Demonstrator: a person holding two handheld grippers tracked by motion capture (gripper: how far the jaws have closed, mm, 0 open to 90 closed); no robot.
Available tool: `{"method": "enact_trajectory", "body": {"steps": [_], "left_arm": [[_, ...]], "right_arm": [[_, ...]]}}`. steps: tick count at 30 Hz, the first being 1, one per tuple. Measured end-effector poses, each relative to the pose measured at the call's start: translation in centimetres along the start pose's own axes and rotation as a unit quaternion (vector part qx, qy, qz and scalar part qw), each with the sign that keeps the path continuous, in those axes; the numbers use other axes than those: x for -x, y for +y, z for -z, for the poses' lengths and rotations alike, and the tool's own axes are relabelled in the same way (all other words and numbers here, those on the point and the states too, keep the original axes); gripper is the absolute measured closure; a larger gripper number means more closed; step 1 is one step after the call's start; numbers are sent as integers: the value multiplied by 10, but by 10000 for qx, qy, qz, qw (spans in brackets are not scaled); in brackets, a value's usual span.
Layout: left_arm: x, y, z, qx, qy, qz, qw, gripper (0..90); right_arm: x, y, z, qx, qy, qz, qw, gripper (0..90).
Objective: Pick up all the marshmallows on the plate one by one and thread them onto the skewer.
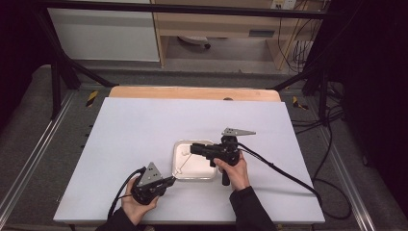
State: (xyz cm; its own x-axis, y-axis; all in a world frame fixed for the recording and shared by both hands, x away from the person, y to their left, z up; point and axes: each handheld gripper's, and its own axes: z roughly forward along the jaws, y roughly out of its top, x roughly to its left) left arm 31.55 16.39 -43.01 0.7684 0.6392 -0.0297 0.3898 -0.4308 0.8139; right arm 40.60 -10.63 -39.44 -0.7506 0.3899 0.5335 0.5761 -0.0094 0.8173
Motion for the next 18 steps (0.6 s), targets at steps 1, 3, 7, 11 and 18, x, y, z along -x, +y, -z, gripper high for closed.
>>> {"method": "enact_trajectory", "body": {"steps": [1,3,7,11,18], "left_arm": [[0,0,0,0,-3,14,10000,887],[0,0,-1,-9,3,26,10000,887],[-1,0,-1,21,-20,90,10000,887],[1,2,-3,64,-27,88,9999,886],[4,3,-8,57,-34,144,9999,885]], "right_arm": [[0,-2,-1,-11,7,-20,10000,770],[0,-4,-3,-8,12,-7,10000,770],[-1,-8,-5,-27,35,-29,10000,770],[-1,-16,-10,-178,38,-13,9998,766],[-3,-28,-16,-273,35,36,9996,766]]}}
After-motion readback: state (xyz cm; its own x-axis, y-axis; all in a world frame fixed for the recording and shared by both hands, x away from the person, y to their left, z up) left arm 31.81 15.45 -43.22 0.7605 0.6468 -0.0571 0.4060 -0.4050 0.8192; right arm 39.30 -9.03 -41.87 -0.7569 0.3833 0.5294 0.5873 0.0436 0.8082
